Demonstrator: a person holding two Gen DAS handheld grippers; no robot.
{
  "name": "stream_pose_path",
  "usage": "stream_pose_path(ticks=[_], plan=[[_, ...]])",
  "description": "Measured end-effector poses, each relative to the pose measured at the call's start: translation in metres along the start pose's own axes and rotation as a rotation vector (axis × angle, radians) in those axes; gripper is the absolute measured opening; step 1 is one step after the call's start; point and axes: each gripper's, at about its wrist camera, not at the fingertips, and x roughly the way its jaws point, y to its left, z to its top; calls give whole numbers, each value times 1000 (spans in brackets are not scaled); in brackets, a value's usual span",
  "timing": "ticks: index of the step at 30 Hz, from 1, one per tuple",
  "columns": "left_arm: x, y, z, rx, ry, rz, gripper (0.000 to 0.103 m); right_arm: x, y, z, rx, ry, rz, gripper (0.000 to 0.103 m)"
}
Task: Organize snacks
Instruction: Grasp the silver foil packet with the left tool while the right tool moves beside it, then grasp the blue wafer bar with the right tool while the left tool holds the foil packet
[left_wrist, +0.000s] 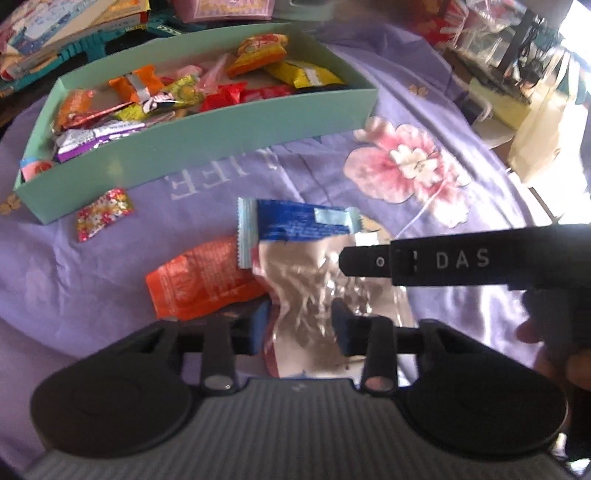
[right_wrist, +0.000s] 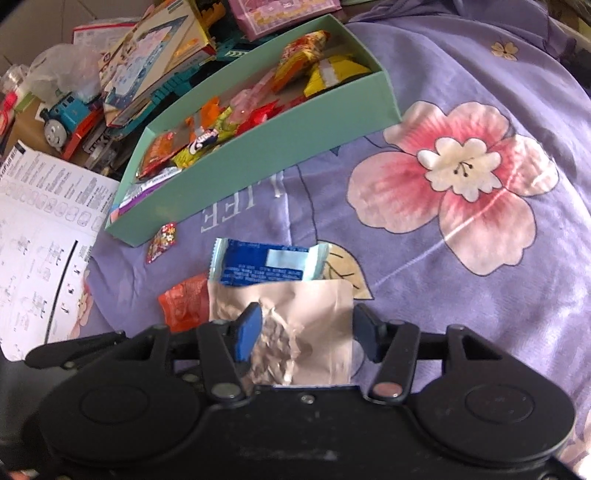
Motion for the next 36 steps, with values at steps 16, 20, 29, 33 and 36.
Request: stream_pose_path(ticks=[16,20,29,33,36], plan=[[6,-19,-8,90,9,-15,26,-10,-7,-11,-41,-23,-1,55],[-5,-22,-5,107,-46,-12,22,-13,-16,-7,24,-24,17,55],[-7,-16,1,12,-51,-107,14,-17,-24,-7,49,-37,-13,56],[4,-9,2,-54,-35,-100,29,-14,-17,-9,19,-30,-24,56],[17,-14,4,-26,-6,-56,38,-13,-10,-12,-15,-27,-38,56]])
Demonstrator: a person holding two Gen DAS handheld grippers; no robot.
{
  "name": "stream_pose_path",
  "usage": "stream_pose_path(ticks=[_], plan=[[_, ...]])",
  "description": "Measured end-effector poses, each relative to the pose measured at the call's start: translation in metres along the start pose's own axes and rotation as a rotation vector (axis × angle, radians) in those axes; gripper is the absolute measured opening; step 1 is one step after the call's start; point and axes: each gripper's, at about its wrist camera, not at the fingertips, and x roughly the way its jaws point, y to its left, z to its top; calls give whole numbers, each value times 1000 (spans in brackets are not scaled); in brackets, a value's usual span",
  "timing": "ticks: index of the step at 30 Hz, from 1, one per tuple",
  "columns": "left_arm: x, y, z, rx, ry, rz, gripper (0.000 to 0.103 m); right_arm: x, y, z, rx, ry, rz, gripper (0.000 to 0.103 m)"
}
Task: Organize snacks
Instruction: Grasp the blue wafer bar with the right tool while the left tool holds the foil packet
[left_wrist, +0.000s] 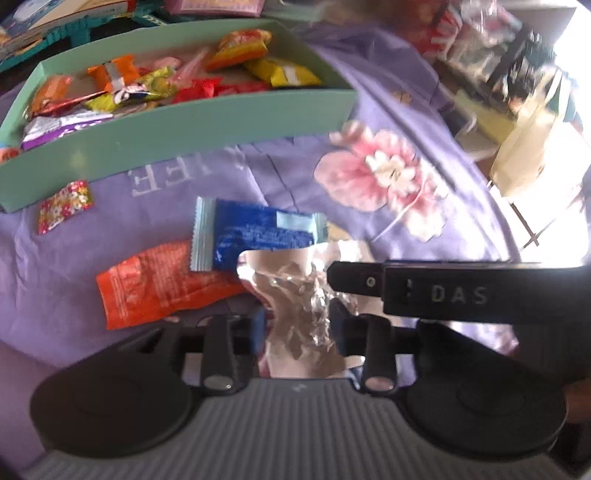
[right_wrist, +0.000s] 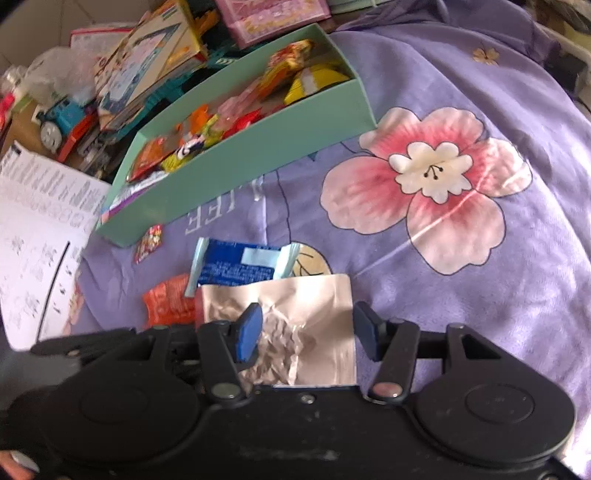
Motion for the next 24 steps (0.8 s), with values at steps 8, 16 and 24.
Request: stream_pose_path(ticks=[8,16,24], plan=[[-26,-12,1,88,-128,74,19,-4,-5,6,59,23,47,56],[-45,40,2,37,-126,114,16,-4,34,19,-131,-12,-3,55],[-67,106,-4,-58,-130,91,16,8,63,32,-333,-5,-41,80]])
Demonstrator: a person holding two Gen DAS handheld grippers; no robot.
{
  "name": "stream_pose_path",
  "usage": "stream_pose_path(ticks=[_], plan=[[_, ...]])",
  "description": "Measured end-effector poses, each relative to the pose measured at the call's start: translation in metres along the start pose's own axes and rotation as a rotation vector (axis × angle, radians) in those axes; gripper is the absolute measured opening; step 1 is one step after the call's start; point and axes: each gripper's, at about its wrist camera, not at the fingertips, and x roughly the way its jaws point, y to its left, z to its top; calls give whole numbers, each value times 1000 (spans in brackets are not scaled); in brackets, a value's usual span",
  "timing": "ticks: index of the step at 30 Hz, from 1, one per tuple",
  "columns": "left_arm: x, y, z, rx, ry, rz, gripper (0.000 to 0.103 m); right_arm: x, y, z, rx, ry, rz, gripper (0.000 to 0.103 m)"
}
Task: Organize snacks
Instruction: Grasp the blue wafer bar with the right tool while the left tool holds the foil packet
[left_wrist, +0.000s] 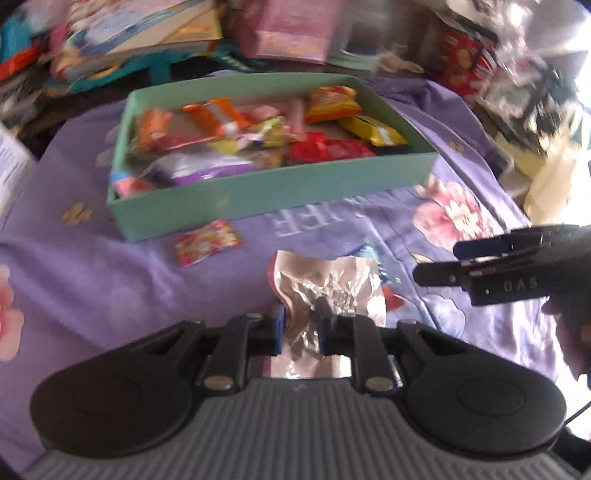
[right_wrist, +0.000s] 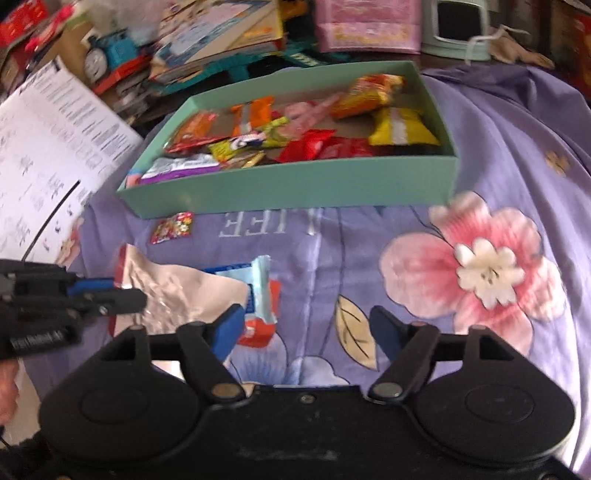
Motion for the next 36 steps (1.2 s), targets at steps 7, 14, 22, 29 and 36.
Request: stream_pose_path(ticks=[7,14,22,29,36], plan=[[-10,38,4,-117,-72,107,17,26,32,12,-9,36,35,81],[6,73,-3,-179,-42,156,20,47,64,18,-71,58,27,86],[25,90,-8,-189,16,157,24,66,101,30,-273,112,29,80],[29,81,-6,-141,3,182,23,72,108,29,-311,112,-18,56],[18,74,-3,-158,-26,191,1,52,79,32,-159,86,-5,41]])
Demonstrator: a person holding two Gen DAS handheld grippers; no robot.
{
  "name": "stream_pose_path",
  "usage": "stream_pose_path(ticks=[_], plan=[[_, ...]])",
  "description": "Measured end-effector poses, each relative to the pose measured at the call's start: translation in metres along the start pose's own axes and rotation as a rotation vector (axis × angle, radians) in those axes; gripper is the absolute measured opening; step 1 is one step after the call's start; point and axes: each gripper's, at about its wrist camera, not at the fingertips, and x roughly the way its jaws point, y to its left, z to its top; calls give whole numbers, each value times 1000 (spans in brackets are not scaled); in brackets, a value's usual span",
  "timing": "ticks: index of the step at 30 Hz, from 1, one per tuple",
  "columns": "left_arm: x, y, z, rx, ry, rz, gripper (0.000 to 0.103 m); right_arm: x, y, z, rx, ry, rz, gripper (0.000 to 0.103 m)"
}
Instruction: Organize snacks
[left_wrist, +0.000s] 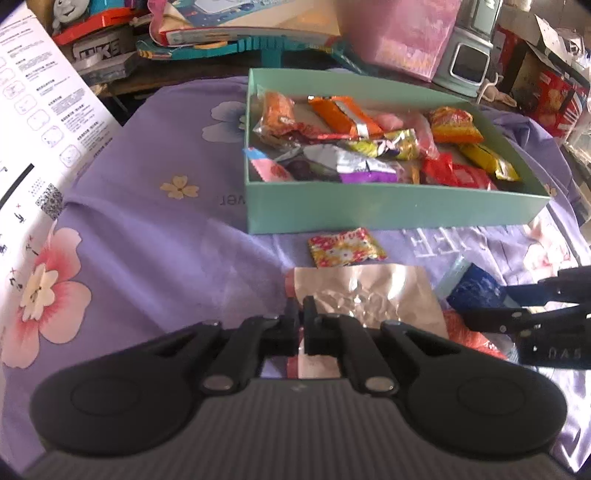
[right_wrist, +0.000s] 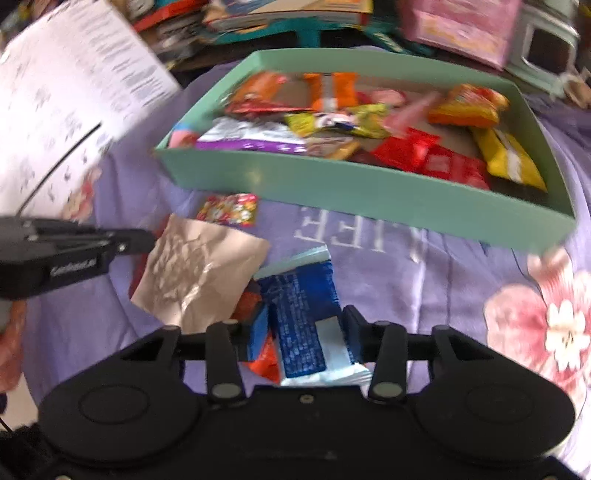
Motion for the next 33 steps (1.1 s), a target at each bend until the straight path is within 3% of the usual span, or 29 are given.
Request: stream_pose_path(ticks=[10,14,15,17,19,22,24,28,31,33], plan=[[-32,-20,15,42,-64,-37,0,-25,-24,-7,85,-63,10,39],[-20,-23,12,14,5,-100,0,-28,-29,-12,101,-70,8,39],[-17,-25,10,20,12,-99,0,-28,-30,-12,108,-69,3,39],[-9,-30,6,69,-16,-6,0,-29,-34,-16,122,-67,-8,39],[-7,-24,5,61,-16,-9,4,-30,-38,-19,132,-66,-7,39],[-19,-18,3,78,-10,-53,26,-31,-42,-23,149,-62,3,39],[-29,-23,-2,108,-15,-70,54,-28,-44,-22,159,-61,15,39],[-27,-50,-15,168,44,-145,68,-27,-40,-22,165,-67,38,39],[-14,-76,-24,229,76,-131,72,-28,-39,-23,168,-68,46,39],[-5,-90,-28,260,101,-146,81,-30,-42,-26,177,-67,47,39]])
